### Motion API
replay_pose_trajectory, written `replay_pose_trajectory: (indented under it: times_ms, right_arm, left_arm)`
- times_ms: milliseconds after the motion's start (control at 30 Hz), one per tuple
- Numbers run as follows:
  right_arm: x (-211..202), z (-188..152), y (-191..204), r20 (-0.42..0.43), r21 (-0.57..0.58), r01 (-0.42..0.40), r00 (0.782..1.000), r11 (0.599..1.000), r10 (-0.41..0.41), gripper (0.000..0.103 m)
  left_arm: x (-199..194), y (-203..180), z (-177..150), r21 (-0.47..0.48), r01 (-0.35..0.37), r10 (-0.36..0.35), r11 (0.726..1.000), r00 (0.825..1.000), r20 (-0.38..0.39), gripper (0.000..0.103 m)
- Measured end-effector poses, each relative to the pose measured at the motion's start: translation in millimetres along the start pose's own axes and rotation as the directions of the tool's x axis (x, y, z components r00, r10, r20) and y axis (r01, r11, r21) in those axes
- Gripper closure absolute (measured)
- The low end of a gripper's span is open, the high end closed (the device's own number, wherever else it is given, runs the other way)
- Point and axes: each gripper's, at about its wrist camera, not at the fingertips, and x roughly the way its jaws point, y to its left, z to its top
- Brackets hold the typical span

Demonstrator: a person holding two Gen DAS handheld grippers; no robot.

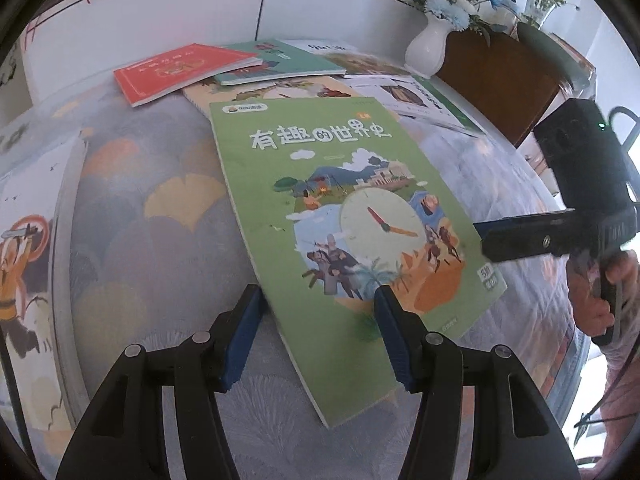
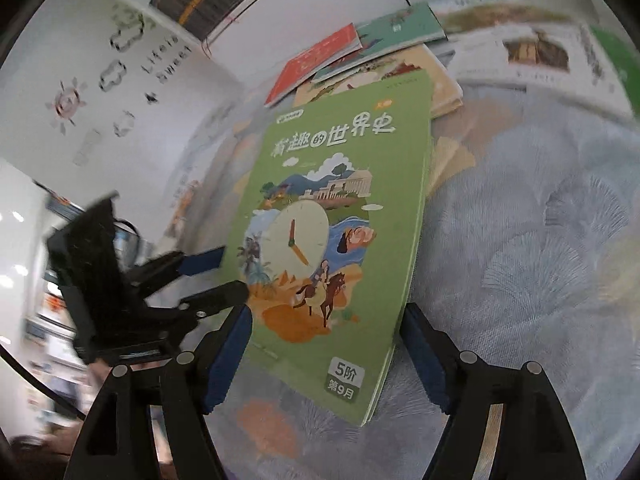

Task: Organize books

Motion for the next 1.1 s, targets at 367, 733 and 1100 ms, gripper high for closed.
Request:
replay_pose_trajectory:
  times_ms: [367, 733, 1100]
  right_arm:
    - [8.6, 19.5, -13.1, 0.009, -0.029, -0.047, 0.999, 0.998, 0.048, 0.054]
    - [9.8, 21.9, -27.5, 0.011, 0.017, -0.051, 0.999, 0.999, 0.051, 0.077]
    - [6.7, 13.8, 4.7, 0.015, -0.091, 0.015, 1.0, 0.996, -0.014, 0.077]
  left_arm:
    - [6.4, 28.4, 12.4, -0.101, 0.088, -0.086, 0.991, 0.996, 0.033, 0.067]
    - [20.7, 45.0, 40.2, -0.268, 0.118, -0.124, 0.956, 0.992, -0.008, 0.073]
    - [12.9, 42.5, 40.5, -0.256, 0.108, -0.119, 0.961, 0.992, -0.03, 0.073]
